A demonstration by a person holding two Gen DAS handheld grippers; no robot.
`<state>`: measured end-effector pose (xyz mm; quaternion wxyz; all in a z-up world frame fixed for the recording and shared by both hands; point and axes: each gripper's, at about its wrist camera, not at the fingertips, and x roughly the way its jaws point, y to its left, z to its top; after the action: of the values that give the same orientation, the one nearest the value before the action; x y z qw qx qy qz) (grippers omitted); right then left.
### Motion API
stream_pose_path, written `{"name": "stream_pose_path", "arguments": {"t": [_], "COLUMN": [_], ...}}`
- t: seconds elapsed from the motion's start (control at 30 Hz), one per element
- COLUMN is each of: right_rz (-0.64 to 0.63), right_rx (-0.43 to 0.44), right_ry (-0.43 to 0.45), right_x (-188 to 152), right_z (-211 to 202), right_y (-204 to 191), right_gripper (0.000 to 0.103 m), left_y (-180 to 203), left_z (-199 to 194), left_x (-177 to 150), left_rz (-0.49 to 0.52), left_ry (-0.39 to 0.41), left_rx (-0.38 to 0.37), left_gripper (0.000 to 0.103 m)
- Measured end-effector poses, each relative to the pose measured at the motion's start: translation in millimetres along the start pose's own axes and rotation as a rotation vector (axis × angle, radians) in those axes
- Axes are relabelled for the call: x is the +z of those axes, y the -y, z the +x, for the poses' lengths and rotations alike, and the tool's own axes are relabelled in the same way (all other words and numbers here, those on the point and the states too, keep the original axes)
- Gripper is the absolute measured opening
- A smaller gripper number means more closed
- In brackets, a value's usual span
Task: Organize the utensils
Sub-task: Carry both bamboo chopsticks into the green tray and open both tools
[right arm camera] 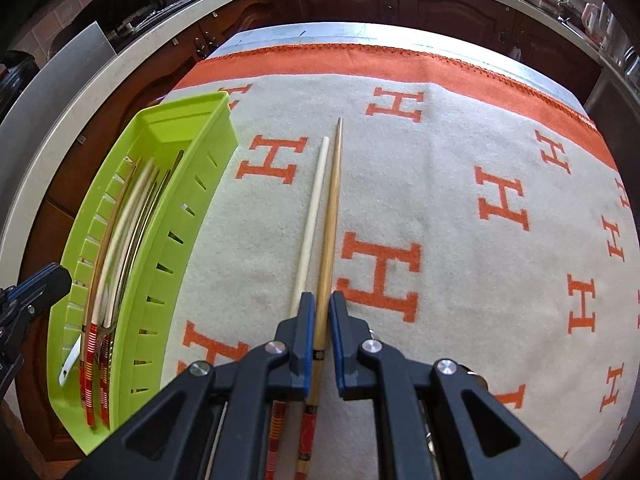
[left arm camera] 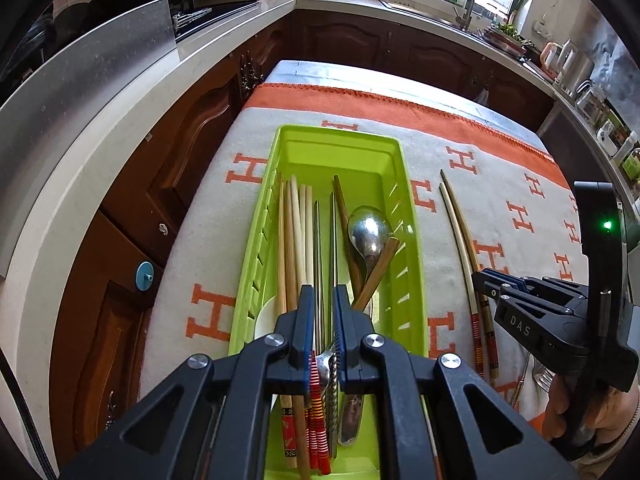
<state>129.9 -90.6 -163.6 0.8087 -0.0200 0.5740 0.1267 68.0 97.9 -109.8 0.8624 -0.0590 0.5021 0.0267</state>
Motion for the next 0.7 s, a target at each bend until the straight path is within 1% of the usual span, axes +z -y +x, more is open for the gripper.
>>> {"name": "stream_pose_path", "arguments": {"t": [0.1,0.2,0.23,0.37,0.5,0.57,0.63,0.7], "right_rz": [-0.007,0.007,0.016,0.089,0.129,0.129,0.114,0.098], "right_rx": [-0.02,-0.011,-0.004,0.05,0.127,0.18,0.229,0.267], "right_ry": [0.003,0.004,0.002,-0.004,0.017,0.023,0.027,0.03], "right_x": [0.0,-0.2,-0.9,-2.9,-5.3,-4.6,-2.9,0.2], "right_z": [0.0,0.4,-0.1,-4.3,-24.5,-37.7,-50.6,-60.7], "right_y": [-3.0,-1.2,0.6,10.9,11.7,6.3,-3.4,-14.5], "right_gripper": [0.009,0.007,0.007,0.006,0.006,0.006,0.006,0.006], "left_y": [-5.1,-11.5,-13.3,-19.3,-27.3,-33.0,-39.5,-46.1], "left_z": [-2.0,-5.0,-6.4,-13.6,-21.1,-25.9,-31.3,-37.2], "left_x": [-0.6,-1.1,-1.5,-2.3,-2.1,-1.3,0.0,1.4], "left_rz": [-0.018,-0.034,-0.039,-0.054,-0.072,-0.082,-0.093,-0.102], "left_ry": [0.003,0.009,0.013,0.034,0.058,0.074,0.09,0.11], "left_rx": [-0.009,-0.014,-0.016,-0.017,-0.007,0.004,0.022,0.039], "left_gripper": [0.016,0.02,0.021,0.029,0.049,0.052,0.058,0.068]}}
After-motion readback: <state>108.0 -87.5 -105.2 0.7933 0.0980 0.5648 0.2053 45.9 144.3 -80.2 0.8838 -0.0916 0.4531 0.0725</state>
